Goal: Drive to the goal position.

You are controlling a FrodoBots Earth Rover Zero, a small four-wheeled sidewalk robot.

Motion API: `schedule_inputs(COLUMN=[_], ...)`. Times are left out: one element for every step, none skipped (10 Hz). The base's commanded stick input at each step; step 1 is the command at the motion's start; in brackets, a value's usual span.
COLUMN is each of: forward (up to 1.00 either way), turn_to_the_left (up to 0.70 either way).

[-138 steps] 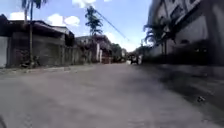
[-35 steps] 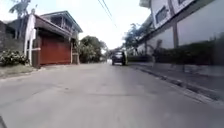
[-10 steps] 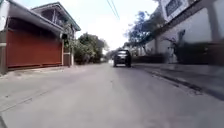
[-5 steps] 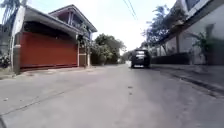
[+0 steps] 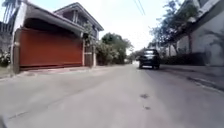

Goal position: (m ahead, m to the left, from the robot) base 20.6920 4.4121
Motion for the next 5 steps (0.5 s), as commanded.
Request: schedule_inputs(forward=[1.00, 1.00, 1.00, 1.00, 1.00], turn_to_the_left=[-0.32, -0.39, -0.01, -0.06, -0.17])
